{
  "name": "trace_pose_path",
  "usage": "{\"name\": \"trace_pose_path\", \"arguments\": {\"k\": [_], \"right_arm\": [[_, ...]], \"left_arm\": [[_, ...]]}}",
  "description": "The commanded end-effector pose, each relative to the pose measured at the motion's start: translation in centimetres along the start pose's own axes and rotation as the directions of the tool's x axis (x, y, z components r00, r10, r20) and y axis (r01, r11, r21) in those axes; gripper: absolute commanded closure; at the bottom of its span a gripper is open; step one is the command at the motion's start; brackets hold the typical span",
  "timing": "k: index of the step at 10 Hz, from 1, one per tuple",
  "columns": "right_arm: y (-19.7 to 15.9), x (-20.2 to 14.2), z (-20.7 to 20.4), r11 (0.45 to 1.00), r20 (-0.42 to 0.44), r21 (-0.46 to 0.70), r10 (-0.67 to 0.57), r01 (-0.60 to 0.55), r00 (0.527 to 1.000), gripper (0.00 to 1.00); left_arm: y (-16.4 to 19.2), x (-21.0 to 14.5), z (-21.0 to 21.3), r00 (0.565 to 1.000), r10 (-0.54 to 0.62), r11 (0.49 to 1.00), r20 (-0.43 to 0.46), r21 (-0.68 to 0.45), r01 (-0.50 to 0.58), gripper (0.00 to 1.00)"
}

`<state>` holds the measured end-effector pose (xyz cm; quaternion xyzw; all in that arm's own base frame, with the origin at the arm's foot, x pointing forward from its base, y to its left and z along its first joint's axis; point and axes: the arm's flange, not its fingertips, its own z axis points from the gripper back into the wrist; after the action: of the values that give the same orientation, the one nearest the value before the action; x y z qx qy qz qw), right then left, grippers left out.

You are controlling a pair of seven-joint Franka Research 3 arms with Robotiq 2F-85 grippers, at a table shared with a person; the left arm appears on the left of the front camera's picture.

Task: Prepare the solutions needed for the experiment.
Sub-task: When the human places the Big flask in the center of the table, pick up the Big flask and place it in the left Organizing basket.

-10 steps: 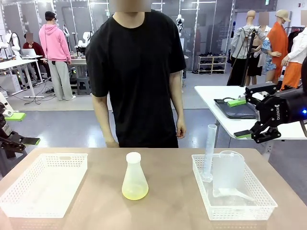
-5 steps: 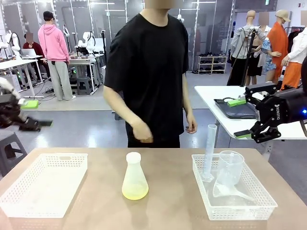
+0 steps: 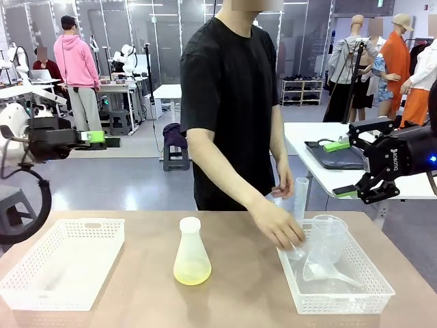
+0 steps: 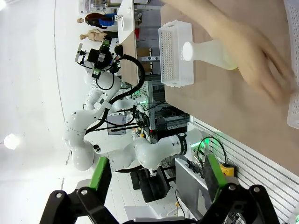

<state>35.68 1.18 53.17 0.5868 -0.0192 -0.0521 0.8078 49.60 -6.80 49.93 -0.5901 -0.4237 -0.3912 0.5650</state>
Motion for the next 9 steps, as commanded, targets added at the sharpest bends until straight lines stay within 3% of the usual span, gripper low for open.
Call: {"name": "trace_pose_path", "arguments": {"k": [1,2,7,8,9], "right_arm": [[0.1,-0.1,0.1,1.0,-0.001,0.005,0.007,-0.007,1.0,0.0],[0.1,-0.1,0.1,1.0,-0.001,0.005,0.007,-0.007,1.0,0.0],[0.1,-0.1,0.1,1.0,-0.001,0.005,0.007,-0.007,1.0,0.0],[0.1,-0.1,0.1,1.0,-0.001,0.005,0.007,-0.007,1.0,0.0],[0.1,-0.1,0.1,1.0,-0.001,0.005,0.007,-0.007,1.0,0.0]], "left_arm": [[0.5,-0.2,-1.1,0.997,-0.062,0.997,-0.048,0.052,0.064,0.0],[0.0,0.0,0.0,1.0,0.0,1.0,0.0,0.0,0.0,0.0],[0.2,-0.2,-0.1,1.0,-0.017,1.0,-0.007,0.015,0.017,0.0],[2.4,0.0,-2.0,0.987,-0.15,0.986,0.058,-0.062,0.153,0.0],[4.6,0.1,-2.7,0.91,-0.414,0.908,0.027,-0.058,0.415,0.0]]}}
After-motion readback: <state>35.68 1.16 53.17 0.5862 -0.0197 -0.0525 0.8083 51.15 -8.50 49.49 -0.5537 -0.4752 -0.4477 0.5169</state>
